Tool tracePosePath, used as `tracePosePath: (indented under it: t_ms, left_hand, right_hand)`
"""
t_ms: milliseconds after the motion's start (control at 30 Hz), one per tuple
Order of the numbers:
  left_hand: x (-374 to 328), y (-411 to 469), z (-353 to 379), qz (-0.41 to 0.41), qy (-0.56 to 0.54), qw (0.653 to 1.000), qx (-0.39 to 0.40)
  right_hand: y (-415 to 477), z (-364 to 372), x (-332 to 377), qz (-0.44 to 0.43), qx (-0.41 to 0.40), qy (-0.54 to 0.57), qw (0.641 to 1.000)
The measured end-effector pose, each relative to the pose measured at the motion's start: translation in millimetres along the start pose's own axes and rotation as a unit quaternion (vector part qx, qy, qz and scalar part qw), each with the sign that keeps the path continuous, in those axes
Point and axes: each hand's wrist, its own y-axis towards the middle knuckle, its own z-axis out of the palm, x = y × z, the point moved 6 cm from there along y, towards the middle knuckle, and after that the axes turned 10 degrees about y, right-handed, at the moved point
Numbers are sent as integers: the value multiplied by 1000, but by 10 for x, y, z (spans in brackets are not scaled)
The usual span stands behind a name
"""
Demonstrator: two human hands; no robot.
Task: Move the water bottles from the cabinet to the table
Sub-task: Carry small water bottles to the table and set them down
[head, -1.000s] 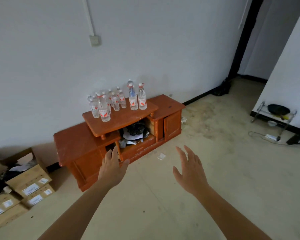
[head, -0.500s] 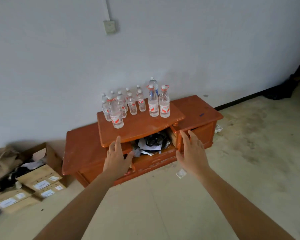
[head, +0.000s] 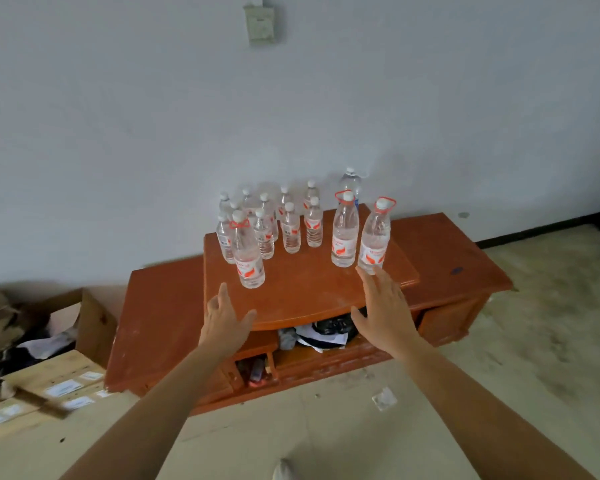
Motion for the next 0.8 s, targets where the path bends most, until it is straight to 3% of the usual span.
tracePosePath:
  t_ms: [233, 600, 800]
  left_hand:
    - [22, 1301, -253, -35, -7, 999, 14]
    - [413, 1847, 76, -143, 23, 987, 76]
    - [550, 1972, 158, -164, 58, 979, 104]
  right_hand:
    - [1329, 326, 220, 10, 27, 31, 999]
    - [3373, 1589, 1238, -173, 189, 140, 956]
    - [3765, 2156, 1580, -259, 268, 124, 920]
